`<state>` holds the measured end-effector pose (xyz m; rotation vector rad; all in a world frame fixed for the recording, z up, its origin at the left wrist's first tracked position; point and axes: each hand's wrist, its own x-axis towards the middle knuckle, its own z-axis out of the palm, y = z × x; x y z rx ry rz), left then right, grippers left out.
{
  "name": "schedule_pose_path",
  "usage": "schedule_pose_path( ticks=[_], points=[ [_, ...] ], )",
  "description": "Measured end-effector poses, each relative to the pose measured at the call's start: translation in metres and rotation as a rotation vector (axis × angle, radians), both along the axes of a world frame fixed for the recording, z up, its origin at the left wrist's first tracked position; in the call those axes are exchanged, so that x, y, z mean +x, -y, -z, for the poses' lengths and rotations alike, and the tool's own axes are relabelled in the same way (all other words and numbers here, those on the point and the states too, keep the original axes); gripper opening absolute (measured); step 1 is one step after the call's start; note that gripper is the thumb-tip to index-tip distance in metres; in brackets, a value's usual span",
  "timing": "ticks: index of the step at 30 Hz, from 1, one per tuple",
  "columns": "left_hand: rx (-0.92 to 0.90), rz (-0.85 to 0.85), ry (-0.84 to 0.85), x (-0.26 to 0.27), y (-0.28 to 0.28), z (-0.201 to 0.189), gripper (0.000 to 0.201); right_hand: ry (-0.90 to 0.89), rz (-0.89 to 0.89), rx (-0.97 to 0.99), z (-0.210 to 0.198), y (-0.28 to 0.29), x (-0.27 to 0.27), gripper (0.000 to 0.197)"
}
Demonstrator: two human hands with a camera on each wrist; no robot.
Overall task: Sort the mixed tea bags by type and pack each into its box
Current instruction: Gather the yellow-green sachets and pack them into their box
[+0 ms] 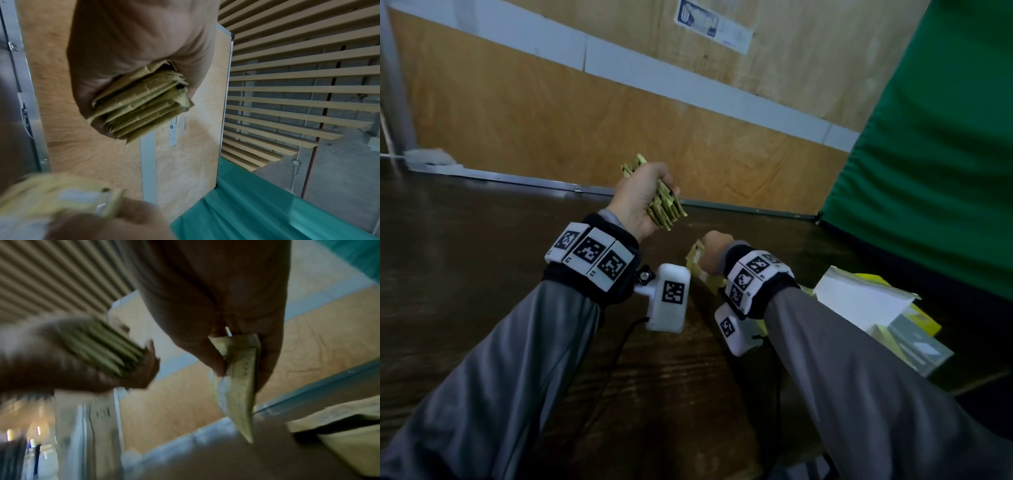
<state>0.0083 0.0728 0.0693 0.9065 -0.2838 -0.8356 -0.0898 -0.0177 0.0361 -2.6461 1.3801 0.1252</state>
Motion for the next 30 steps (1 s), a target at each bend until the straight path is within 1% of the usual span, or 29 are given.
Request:
schedule_pose_path(
  ticks=[1, 3, 5, 6, 7, 8, 10, 11, 12, 14, 15, 16, 17, 19, 21, 25, 26, 29, 30],
  points=[
    [0.011, 0.007, 0.021, 0.002, 0.0, 0.0, 0.012, 0.136, 0.05, 0.019, -0.004, 0.0, -0.003, 0.028],
    [0.017, 0.008, 0.061, 0.006, 0.001, 0.001, 0.012, 0.461, 0.094, 0.074, -0.013, -0.001, -0.008, 0.028],
    [0.014, -0.004, 0.088, 0.011, 0.002, 0.004, 0.012, 0.786, 0.092, 0.146, -0.023, -0.008, -0.015, 0.023],
    [0.023, -0.011, 0.105, 0.013, 0.002, 0.005, 0.012, 0.919, 0.084, 0.181, -0.027, -0.012, -0.02, 0.017],
    [0.039, -0.014, 0.133, 0.014, 0.002, 0.006, 0.012, 1.028, 0.072, 0.218, -0.03, -0.015, -0.024, 0.009],
    [0.062, -0.012, 0.169, 0.014, 0.002, 0.006, 0.011, 1.113, 0.07, 0.268, -0.035, -0.019, -0.028, 0.006],
    [0.114, 0.024, 0.233, 0.013, 0.001, 0.007, 0.009, 1.224, 0.064, 0.324, -0.041, -0.022, -0.036, 0.012],
    [0.121, 0.059, 0.238, 0.01, 0.001, 0.006, 0.009, 1.258, 0.054, 0.294, -0.042, -0.02, -0.038, 0.013],
    [0.113, 0.095, 0.226, 0.007, 0.0, 0.005, 0.014, 1.277, 0.043, 0.226, -0.044, -0.021, -0.04, 0.015],
    [0.069, 0.149, 0.205, 0.0, 0.001, 0.004, 0.028, 1.273, 0.04, 0.033, -0.043, -0.021, -0.042, 0.021],
    [0.044, 0.171, 0.205, -0.004, 0.002, 0.004, 0.035, 1.262, 0.041, -0.024, -0.042, -0.022, -0.042, 0.024],
    [0.027, 0.192, 0.208, -0.008, 0.003, 0.004, 0.041, 1.251, 0.034, -0.056, -0.042, -0.024, -0.041, 0.025],
    [0.026, 0.214, 0.222, -0.011, 0.005, 0.004, 0.043, 1.244, 0.01, -0.047, -0.041, -0.025, -0.039, 0.025],
    [0.059, 0.276, 0.278, -0.018, 0.007, 0.007, 0.039, 1.233, -0.047, 0.073, -0.04, -0.028, -0.038, 0.018],
    [0.079, 0.339, 0.279, -0.021, 0.007, 0.009, 0.037, 1.24, -0.08, 0.23, -0.037, -0.031, -0.038, 0.007],
    [0.06, 0.416, 0.218, -0.023, 0.002, 0.008, 0.024, 1.19, -0.052, 0.386, -0.039, -0.03, -0.048, 0.015],
    [0.042, 0.416, 0.19, -0.024, 0.0, 0.007, 0.023, 1.21, -0.034, 0.432, -0.041, -0.028, -0.052, 0.015],
    [-0.057, 0.385, 0.103, -0.026, -0.004, 0.004, 0.014, 1.352, 0.031, 0.54, -0.048, -0.023, -0.064, 0.009],
    [-0.086, 0.381, 0.095, -0.027, -0.005, 0.004, 0.015, 1.384, 0.046, 0.552, -0.049, -0.023, -0.067, 0.006]
  ],
)
